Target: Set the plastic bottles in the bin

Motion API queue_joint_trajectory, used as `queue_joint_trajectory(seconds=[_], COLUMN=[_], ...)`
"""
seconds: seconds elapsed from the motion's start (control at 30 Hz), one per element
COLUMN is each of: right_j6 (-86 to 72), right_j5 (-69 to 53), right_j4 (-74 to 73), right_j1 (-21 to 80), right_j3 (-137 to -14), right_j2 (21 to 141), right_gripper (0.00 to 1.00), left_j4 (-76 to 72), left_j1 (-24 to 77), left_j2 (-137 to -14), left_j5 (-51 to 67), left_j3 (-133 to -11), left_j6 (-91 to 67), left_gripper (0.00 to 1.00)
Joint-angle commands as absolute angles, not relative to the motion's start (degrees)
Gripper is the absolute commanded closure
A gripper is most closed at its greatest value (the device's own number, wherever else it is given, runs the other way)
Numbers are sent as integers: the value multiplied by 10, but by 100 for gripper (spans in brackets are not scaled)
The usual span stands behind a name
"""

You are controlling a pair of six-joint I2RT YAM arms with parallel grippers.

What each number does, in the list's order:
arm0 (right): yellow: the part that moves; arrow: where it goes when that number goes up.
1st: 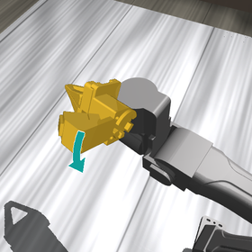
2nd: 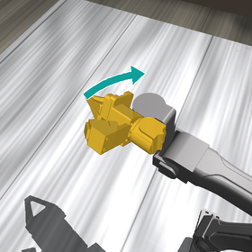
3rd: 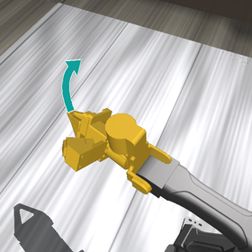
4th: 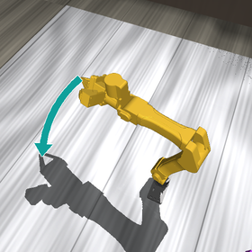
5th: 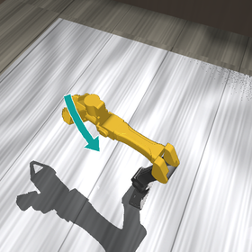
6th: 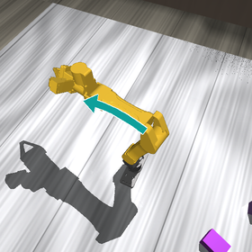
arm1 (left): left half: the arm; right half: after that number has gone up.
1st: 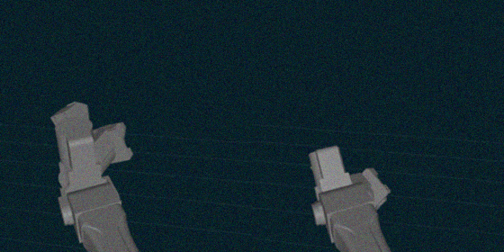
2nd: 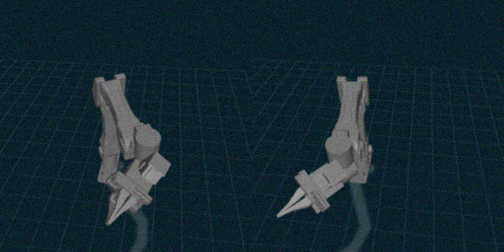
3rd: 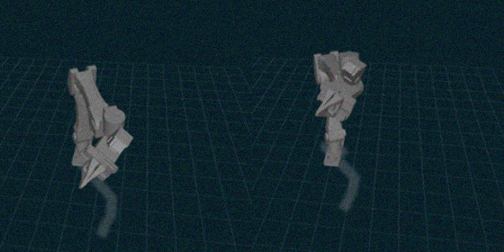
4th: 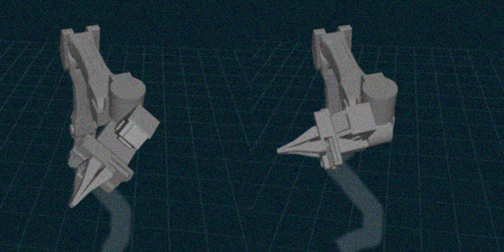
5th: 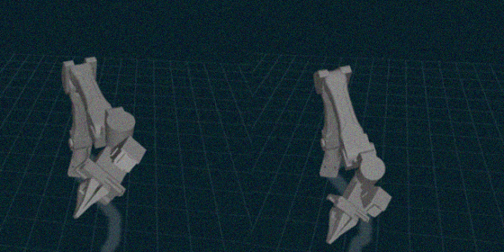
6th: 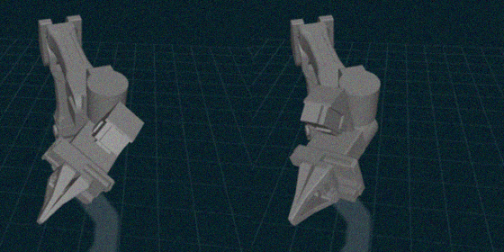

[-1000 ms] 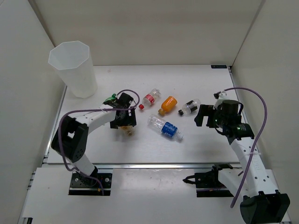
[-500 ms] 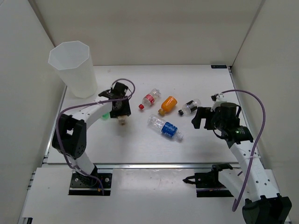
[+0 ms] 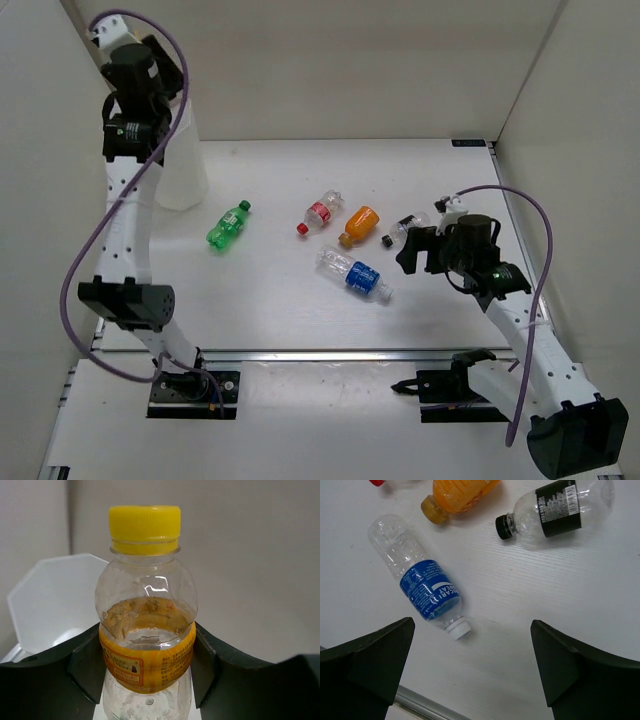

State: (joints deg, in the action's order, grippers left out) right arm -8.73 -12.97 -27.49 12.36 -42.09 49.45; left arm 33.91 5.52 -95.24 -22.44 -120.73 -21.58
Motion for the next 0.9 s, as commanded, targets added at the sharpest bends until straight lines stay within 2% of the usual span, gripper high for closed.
queue_joint_trajectory(seconds=[0.0, 0.1, 0.2, 0.23, 0.3, 0.33, 0.47, 0.63, 0.73, 0.87], right_j6=[-82, -80, -68, -57, -40, -29, 28, 63, 69, 93], right_j5=[-127, -134, -136, -135, -138, -135, -153, -179, -165, -150], right_j4=[-222, -208, -204, -207, -214, -218, -249, -228, -224, -229], right_j1=[149, 165, 187, 192, 204, 206, 223, 254, 274, 301], right_j3=[-454, -463, -473, -478, -486, -490, -494, -474, -480, -479], right_j2=[514, 541, 565, 573, 590, 600, 627, 646, 688, 729], right_gripper=[1, 1, 0, 1, 1, 1, 1, 1, 1, 1], left_j4=[337, 275, 252, 253, 247, 247, 263, 301, 329, 344], left_j1=[1, -51, -71, -79, -84, -85, -63, 19, 90, 158], left_j2=[-1035, -1035, -1038, -1041, -1044, -1045, -1029, -970, -924, -854], left_j5=[-282, -295, -299, -295, -282, -266, -240, -203, -180, -157], left_j3=[-1260, -1218, -1174, -1170, -1161, -1161, -1169, -1145, -1081, -935], left_j6=[-227, -257, -286, -289, -290, -290, -273, -226, -205, -185], left_gripper=[46, 46, 40, 35, 6, 1, 1, 1, 1, 2])
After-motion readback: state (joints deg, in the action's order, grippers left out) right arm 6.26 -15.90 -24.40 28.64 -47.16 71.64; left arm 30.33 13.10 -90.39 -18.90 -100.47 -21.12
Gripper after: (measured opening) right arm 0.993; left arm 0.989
